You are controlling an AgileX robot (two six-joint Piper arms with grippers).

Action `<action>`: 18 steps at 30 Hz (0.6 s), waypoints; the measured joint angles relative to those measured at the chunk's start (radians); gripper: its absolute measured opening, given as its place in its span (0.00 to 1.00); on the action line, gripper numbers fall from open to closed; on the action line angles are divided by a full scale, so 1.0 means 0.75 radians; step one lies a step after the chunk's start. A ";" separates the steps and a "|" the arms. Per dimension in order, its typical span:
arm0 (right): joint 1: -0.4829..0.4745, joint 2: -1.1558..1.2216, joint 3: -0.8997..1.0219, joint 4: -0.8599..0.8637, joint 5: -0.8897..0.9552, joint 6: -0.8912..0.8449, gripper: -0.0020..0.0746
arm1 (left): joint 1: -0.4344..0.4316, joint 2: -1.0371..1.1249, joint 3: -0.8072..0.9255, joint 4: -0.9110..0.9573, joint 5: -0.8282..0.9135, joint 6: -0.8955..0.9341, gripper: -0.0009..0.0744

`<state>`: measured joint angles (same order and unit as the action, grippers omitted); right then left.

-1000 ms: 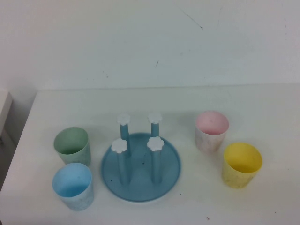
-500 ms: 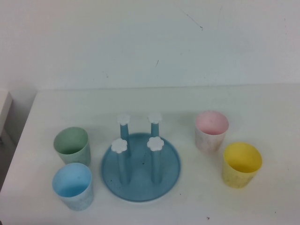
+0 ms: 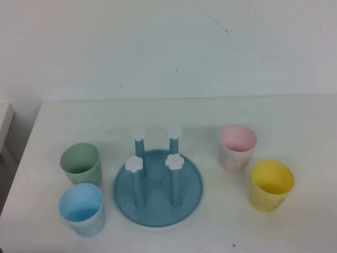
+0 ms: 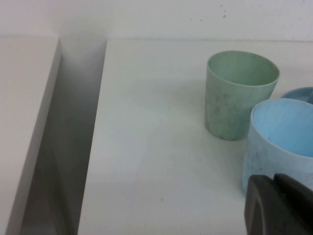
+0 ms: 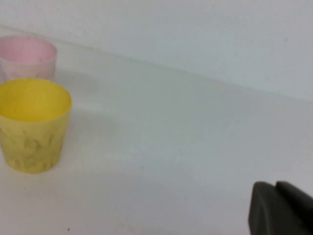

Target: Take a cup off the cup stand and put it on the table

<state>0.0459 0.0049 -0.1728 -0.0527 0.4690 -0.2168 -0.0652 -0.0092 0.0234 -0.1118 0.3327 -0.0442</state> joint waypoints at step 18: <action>-0.024 -0.023 0.260 -0.007 -0.132 0.061 0.03 | 0.000 0.000 0.000 0.000 0.002 0.000 0.01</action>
<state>0.0276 -0.0126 0.0223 -0.0578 0.3700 -0.1712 -0.0652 -0.0092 0.0234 -0.1118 0.3344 -0.0442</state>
